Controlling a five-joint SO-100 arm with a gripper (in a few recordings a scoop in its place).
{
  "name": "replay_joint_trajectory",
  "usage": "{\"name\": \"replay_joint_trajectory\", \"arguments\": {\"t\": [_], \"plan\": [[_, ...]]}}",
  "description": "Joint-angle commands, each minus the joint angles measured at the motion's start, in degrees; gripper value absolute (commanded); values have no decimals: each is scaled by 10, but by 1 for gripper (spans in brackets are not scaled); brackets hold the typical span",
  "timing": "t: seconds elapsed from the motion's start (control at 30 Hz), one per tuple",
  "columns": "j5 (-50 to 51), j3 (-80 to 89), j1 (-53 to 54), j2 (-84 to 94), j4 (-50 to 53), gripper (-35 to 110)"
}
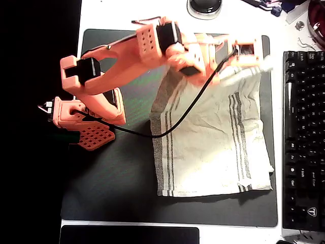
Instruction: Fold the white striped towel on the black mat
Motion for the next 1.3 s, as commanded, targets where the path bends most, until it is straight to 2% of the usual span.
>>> {"name": "replay_joint_trajectory", "arguments": {"t": [0.0, 0.2, 0.47, 0.8, 1.0, 1.1, 1.27], "plan": [[-46, -14, 72, 8, -13, 0], [-82, -28, 178, -66, -30, 0], [-151, 56, 282, -163, -169, 0], [-210, 117, 376, -184, -205, 0], [-221, 194, 390, -204, -280, 12], [-224, 189, 392, -193, -272, 13], [-218, 152, 372, -141, -196, 12]]}}
